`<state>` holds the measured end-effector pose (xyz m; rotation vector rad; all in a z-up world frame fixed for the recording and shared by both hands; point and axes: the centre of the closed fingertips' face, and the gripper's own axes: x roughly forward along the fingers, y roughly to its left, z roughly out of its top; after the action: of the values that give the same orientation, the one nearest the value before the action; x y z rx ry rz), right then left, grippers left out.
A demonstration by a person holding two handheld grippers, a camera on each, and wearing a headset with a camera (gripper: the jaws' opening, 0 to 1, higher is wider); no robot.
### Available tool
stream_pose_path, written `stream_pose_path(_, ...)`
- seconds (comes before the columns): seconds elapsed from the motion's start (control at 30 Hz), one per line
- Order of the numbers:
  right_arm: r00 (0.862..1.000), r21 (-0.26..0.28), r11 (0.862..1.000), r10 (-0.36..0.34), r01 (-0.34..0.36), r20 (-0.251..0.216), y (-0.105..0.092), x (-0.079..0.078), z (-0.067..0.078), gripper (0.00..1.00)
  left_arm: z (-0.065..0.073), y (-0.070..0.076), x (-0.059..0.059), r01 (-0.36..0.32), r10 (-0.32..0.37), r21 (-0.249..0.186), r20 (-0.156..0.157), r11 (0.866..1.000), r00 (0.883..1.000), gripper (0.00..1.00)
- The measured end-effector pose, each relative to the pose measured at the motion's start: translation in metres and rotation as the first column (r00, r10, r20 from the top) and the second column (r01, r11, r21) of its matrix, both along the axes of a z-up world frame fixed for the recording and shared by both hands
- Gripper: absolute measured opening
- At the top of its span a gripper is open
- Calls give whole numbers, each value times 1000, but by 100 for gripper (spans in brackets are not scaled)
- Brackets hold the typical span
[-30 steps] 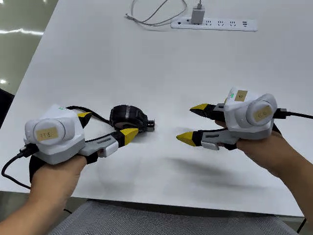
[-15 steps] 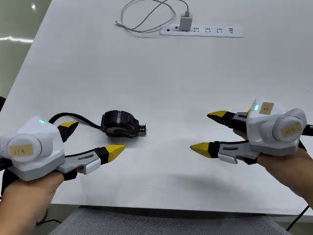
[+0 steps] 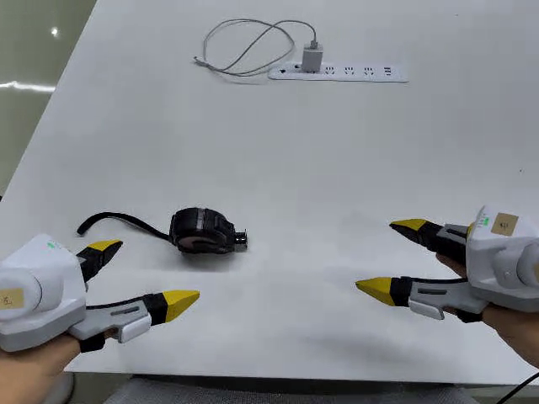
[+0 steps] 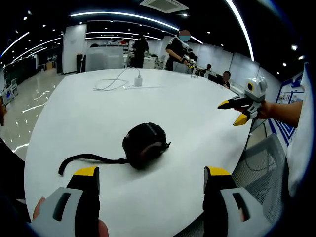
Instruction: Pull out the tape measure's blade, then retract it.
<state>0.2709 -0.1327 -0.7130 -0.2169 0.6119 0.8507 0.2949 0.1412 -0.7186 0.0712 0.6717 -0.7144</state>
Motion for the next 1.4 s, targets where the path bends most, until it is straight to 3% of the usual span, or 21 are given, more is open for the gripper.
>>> stream_pose_path(0.57,998,-11,998,-64,64,-12,-34,-25,-3,69,-2,9,-15,59,-59,23,-4,998,998,94)
stream_pose_path(0.97,996,-18,996,-86,85,-30,-45,-44,-4,79,0,17,-22,104,-104,27,-5,994,995,99)
stream_pose_path(1.4,997,-27,997,-68,67,-42,-52,-57,-5,99,-1,22,-27,129,-129,50,-3,990,992,99)
